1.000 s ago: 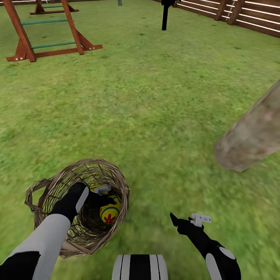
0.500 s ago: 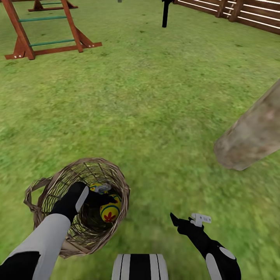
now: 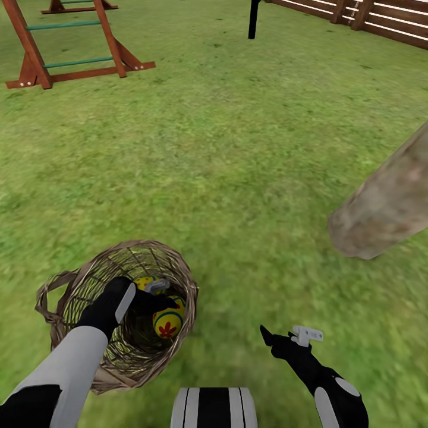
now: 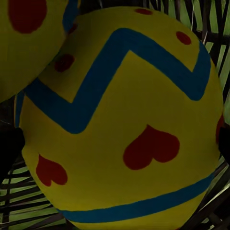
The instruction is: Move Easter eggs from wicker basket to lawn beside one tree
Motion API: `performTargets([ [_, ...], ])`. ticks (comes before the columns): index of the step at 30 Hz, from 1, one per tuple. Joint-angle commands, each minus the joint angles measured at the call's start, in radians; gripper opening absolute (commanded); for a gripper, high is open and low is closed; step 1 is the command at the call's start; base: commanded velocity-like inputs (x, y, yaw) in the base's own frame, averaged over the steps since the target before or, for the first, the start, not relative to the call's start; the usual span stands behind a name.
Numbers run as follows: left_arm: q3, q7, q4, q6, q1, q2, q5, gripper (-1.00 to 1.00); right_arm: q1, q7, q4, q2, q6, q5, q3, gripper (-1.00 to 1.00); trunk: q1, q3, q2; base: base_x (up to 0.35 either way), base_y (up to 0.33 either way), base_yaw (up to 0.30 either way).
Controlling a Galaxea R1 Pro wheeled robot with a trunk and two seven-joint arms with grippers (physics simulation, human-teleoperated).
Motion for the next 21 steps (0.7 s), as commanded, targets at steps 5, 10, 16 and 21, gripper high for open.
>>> performTargets([
  [5, 0.003, 0.004, 0.030, 0.005, 0.000, 0.000, -0.018, -1.00, 0.000, 0.005, -0.001, 0.001, 0.006, -0.003, -0.003, 1.00, 0.000, -0.001, 0.000, 0.000, 0.000, 0.000],
  [10, 0.009, 0.005, 0.030, 0.005, 0.000, 0.000, -0.018, -1.00, 0.000, 0.005, -0.001, 0.001, 0.006, -0.003, -0.004, 1.00, 0.000, -0.001, 0.000, 0.000, 0.000, 0.000],
  [16, 0.011, 0.004, 0.030, 0.005, -0.001, 0.000, -0.016, -1.00, 0.000, 0.005, -0.001, 0.001, 0.006, -0.003, -0.003, 1.00, 0.000, -0.001, 0.000, 0.000, 0.000, 0.000],
  [21, 0.011, 0.004, 0.030, 0.005, -0.001, 0.001, -0.012, -1.00, 0.000, 0.005, -0.001, 0.001, 0.006, -0.003, -0.003, 1.00, 0.000, -0.001, 0.000, 0.000, 0.000, 0.000],
])
